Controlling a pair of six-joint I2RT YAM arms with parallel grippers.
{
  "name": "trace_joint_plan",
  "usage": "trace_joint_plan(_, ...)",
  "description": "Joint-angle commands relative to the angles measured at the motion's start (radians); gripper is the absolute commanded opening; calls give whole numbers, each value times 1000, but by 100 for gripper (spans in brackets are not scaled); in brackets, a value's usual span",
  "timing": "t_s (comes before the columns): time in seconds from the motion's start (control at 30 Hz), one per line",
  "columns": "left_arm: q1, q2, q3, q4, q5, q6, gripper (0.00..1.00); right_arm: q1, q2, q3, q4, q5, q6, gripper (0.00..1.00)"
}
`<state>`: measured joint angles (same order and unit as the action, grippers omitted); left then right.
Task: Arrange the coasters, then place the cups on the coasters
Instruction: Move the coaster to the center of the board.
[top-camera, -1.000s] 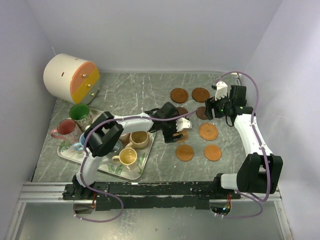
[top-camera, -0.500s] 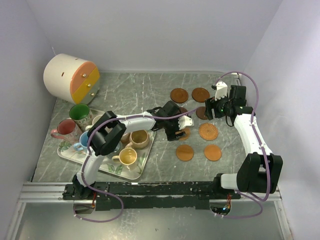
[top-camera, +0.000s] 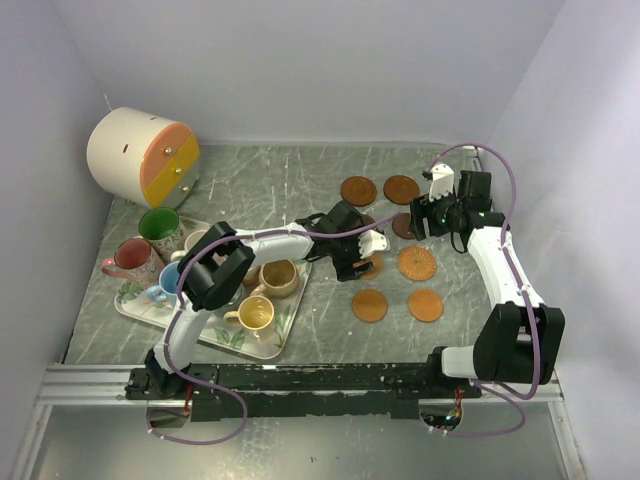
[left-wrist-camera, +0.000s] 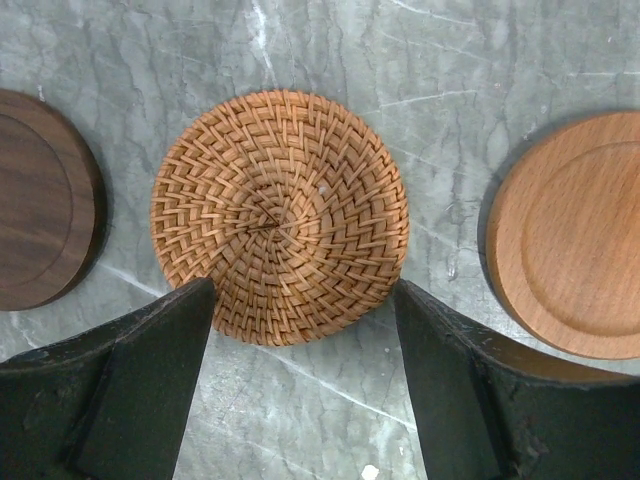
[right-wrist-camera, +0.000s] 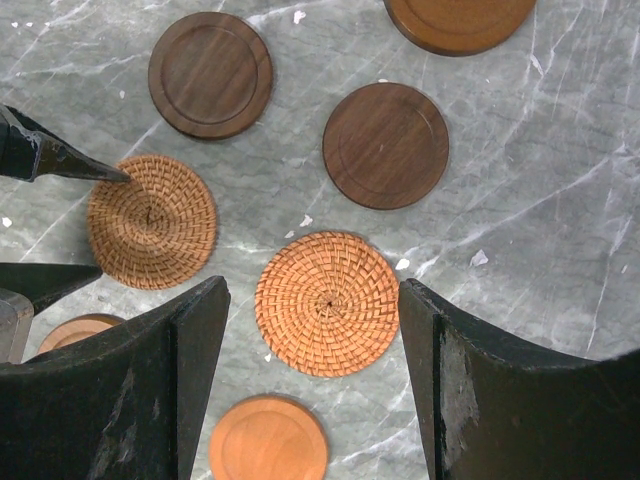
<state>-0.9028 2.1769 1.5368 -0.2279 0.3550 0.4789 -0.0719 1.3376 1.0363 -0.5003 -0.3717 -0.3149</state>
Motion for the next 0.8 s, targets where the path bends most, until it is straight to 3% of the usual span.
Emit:
trace_joint_plan(0.0, -17, 33, 2, -20, 45, -10, 83, -8, 4, 10, -10, 0, -6, 69)
trace_joint_plan(0.33, -19, -2, 20, -43, 48, -5, 84, -8, 9, 12, -8, 0, -3, 69)
trace_joint_plan(0.77, -2, -128, 59, -126, 42, 15, 92, -9, -12, 0, 12, -6, 2, 70)
